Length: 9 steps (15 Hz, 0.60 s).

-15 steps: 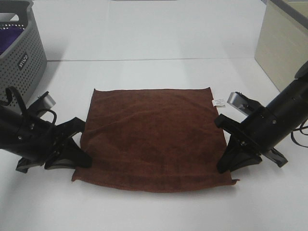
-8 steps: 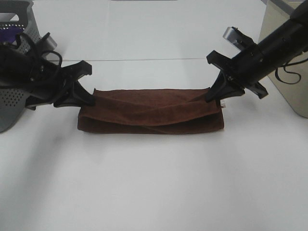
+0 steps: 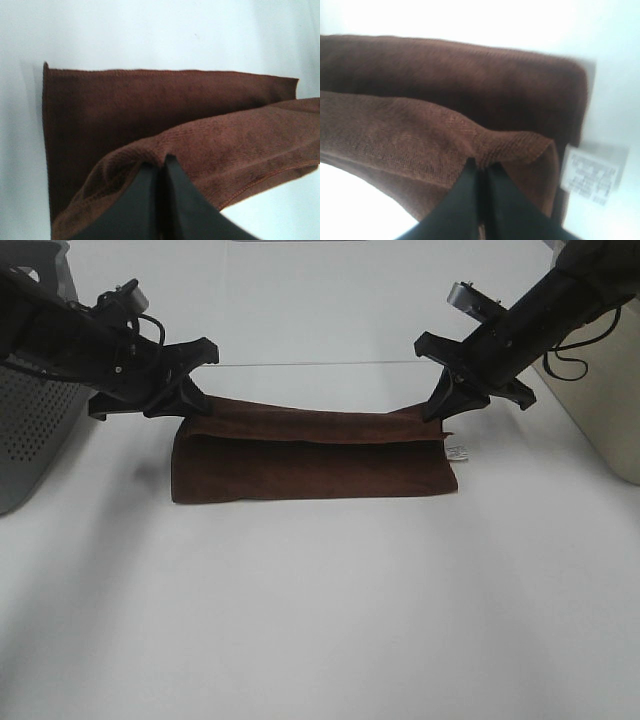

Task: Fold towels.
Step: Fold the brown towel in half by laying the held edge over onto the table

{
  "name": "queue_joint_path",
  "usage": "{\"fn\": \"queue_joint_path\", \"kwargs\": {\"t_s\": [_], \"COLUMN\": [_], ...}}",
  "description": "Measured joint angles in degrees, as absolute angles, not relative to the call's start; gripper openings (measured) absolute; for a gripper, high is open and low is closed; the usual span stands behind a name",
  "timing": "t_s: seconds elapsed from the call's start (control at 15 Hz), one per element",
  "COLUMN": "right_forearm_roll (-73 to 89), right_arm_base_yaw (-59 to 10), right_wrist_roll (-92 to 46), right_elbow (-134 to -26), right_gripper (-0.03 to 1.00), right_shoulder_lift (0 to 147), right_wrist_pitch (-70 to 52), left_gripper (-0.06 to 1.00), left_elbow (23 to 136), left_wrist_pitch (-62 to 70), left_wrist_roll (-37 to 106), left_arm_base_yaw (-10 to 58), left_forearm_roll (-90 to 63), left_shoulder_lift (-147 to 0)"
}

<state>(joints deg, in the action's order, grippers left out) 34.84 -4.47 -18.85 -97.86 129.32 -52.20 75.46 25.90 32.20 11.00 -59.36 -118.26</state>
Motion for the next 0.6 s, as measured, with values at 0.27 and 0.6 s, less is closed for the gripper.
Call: {"fn": "queue_joint_path", "kwargs": {"t_s": [0.27,0.6], "right_forearm_roll": [33.2,33.2], "right_arm_base_yaw": [-4.5,-4.6], "right_wrist_roll": [-17.5,-15.7], "right_elbow": [-104.9,-105.0], "right_gripper": [0.00,0.02], "right_shoulder_lift": [136.0,137.9], "right_wrist_pitch": [-50.4,-47.4], "left_gripper": [0.00,0.14], "left_elbow": [82.0,82.9], "left_wrist_pitch": [24.1,24.0], "left_wrist_roll": [32.2,32.2], "left_arm_base_yaw": [11.1,11.1], "left_forearm_roll": [-59.2,-59.2], "left_shoulder_lift": [-125.5,-128.2]}}
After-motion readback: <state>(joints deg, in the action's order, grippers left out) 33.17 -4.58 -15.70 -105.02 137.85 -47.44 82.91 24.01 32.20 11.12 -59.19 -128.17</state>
